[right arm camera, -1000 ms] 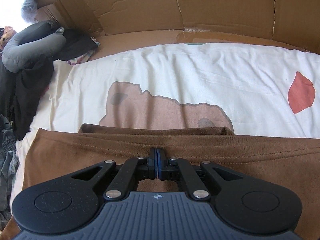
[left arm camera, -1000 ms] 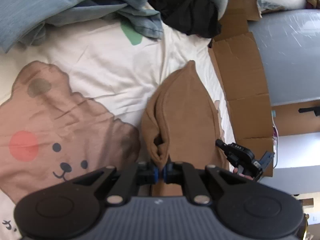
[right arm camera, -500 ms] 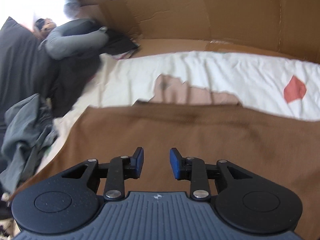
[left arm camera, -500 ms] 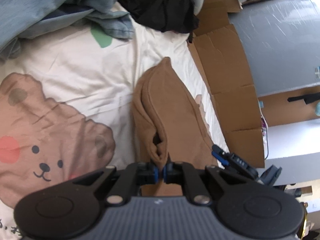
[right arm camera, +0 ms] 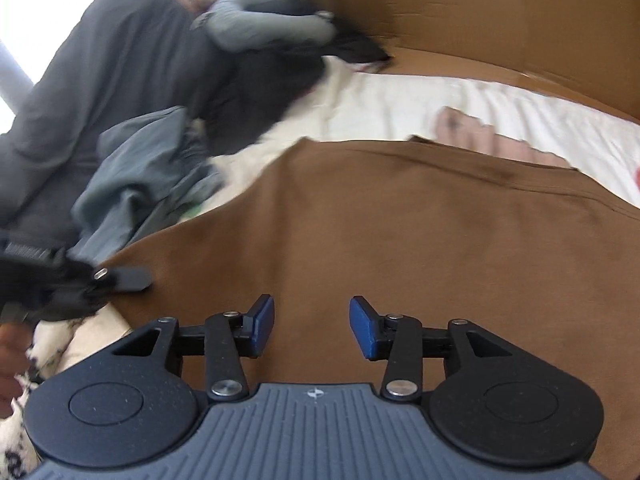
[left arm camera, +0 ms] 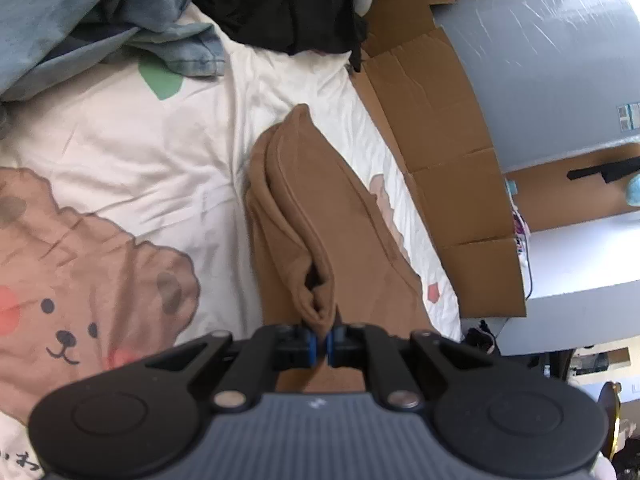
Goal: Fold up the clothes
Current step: 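Hold the corner with the left gripper while the right gripper opens over the shirt, then pinch the folded shirt edge with the right gripper beside the left gripper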
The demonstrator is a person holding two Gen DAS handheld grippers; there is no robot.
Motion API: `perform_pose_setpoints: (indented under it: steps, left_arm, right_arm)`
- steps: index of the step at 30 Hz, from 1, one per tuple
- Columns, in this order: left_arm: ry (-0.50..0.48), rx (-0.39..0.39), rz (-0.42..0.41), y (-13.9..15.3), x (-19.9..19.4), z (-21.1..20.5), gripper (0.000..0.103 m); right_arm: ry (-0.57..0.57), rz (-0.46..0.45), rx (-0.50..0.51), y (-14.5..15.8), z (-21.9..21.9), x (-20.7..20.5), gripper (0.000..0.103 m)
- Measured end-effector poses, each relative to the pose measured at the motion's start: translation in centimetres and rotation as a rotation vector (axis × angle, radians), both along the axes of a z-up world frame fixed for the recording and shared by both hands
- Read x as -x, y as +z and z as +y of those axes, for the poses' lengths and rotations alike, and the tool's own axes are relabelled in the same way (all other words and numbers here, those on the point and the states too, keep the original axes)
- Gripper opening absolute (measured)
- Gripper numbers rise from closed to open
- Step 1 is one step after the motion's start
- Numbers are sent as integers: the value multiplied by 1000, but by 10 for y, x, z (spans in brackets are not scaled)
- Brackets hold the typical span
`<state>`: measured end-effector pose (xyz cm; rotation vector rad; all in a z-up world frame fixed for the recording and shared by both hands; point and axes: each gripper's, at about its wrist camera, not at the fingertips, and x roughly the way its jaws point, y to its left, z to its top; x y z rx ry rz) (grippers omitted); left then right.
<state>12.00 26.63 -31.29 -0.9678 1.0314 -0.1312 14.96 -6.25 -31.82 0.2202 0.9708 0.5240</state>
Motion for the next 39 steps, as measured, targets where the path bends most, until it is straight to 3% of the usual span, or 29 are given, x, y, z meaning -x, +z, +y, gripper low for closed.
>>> perform_pose_setpoints:
  steps: [14, 30, 39]
  left_arm:
    - [-23, 22, 11, 5, -16, -15, 5]
    - [-7, 135, 8, -1, -17, -18, 5]
    - [-25, 150, -3, 0, -19, -25, 12]
  right_arm:
    - [191, -97, 2, 20, 66, 31, 65]
    - [212, -212, 168, 11, 117, 25, 64]
    - [203, -232, 255, 7, 130, 27, 29]
